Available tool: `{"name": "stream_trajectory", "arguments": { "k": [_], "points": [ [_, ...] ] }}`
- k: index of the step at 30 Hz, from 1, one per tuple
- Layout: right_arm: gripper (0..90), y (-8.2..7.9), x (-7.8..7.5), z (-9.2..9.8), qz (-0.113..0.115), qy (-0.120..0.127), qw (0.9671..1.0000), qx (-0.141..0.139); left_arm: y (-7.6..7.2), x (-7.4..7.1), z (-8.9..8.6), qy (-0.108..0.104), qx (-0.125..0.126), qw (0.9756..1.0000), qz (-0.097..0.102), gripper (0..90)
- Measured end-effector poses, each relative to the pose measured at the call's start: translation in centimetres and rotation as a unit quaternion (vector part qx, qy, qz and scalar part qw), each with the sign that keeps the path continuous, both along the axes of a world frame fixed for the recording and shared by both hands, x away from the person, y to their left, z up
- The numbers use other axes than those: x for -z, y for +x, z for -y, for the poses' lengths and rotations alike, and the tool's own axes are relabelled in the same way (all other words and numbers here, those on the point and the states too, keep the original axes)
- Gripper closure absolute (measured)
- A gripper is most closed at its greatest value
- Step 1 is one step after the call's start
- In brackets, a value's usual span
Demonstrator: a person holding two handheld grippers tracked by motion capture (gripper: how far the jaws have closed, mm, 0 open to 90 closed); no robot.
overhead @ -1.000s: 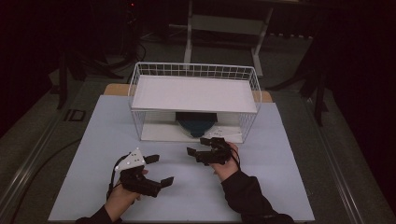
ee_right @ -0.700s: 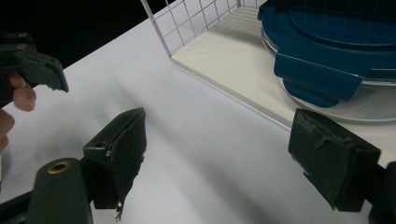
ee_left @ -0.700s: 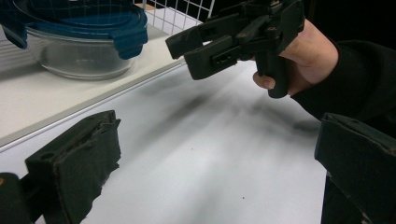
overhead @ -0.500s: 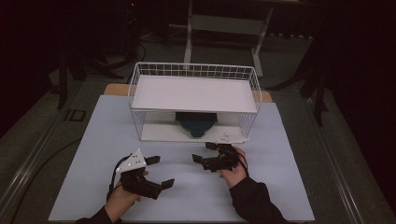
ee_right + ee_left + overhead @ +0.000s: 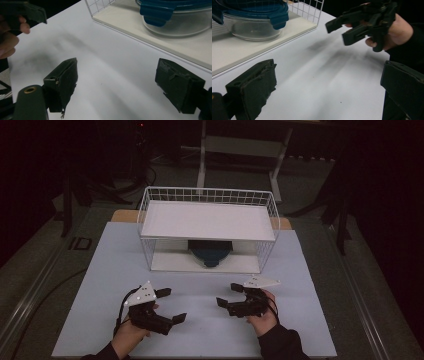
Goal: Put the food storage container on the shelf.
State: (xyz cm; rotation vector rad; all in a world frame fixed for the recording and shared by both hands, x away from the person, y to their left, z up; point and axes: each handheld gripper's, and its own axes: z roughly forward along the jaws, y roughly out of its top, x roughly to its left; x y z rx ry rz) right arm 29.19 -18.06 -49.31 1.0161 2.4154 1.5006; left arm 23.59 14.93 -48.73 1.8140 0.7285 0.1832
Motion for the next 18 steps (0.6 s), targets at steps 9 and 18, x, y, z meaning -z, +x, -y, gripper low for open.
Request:
{"name": "stream_trajectory", "arguments": {
  "k": [9,18],
  "points": [
    [18.2,-1.8,-0.1,2.4,0.005,-0.001,0.9999,0.016,0.0,0.0,0.0,-0.001,0.001,1.0,0.0,0.4],
    [18.4,-2.6,0.6,4.3,0.008,-0.015,0.9994,0.03,-0.1,0.2,0.2,0.0,0.004,1.0,0.002,0.3]
  ]
}}
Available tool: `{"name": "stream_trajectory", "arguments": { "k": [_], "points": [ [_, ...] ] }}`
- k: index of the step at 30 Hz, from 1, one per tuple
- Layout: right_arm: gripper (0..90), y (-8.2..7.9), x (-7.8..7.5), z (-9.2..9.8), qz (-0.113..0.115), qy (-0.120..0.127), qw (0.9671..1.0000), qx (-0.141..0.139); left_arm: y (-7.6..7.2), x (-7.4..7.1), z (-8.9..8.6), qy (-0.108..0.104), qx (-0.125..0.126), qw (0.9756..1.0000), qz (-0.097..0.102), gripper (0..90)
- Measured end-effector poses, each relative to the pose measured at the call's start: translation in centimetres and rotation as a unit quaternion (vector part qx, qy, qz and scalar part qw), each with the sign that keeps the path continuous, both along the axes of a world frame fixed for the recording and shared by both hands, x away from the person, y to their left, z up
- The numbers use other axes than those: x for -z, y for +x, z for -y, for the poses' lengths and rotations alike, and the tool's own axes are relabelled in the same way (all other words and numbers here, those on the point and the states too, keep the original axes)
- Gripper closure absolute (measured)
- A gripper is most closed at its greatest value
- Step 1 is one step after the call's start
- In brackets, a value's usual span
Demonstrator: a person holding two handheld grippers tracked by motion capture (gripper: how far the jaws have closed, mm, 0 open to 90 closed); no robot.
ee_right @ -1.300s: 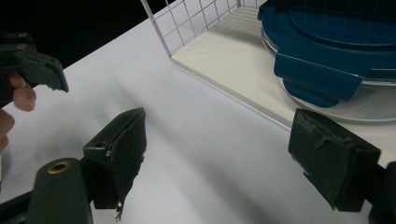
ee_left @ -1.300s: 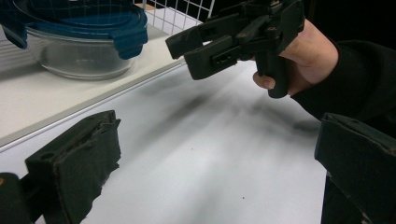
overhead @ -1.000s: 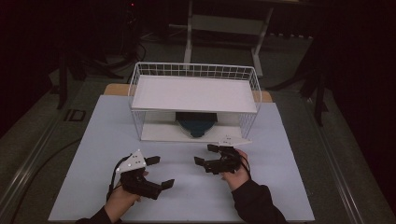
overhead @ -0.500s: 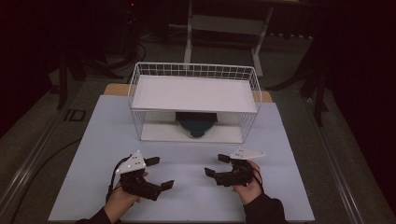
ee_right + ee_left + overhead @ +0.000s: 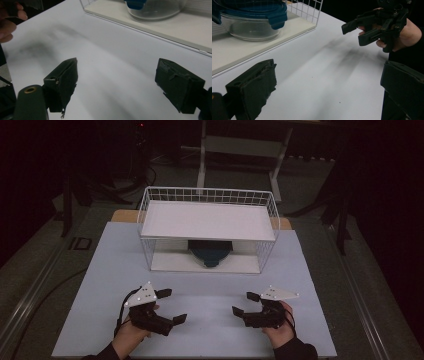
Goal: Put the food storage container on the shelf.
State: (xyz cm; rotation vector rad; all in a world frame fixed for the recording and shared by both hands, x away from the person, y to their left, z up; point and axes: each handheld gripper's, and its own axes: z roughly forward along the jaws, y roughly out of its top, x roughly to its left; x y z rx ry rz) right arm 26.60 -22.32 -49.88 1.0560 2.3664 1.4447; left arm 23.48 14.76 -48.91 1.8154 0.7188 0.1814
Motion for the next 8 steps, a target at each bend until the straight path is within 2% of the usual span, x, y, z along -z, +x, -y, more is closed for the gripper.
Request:
{"name": "stream_trajectory", "arguments": {
  "k": [8],
  "points": [
    [18.5,0.28,0.37,0.31,-0.006,0.003,0.9999,0.007,-0.1,0.02,0.25,0.008,0.004,0.9999,0.005,0.4]
  ]
}}
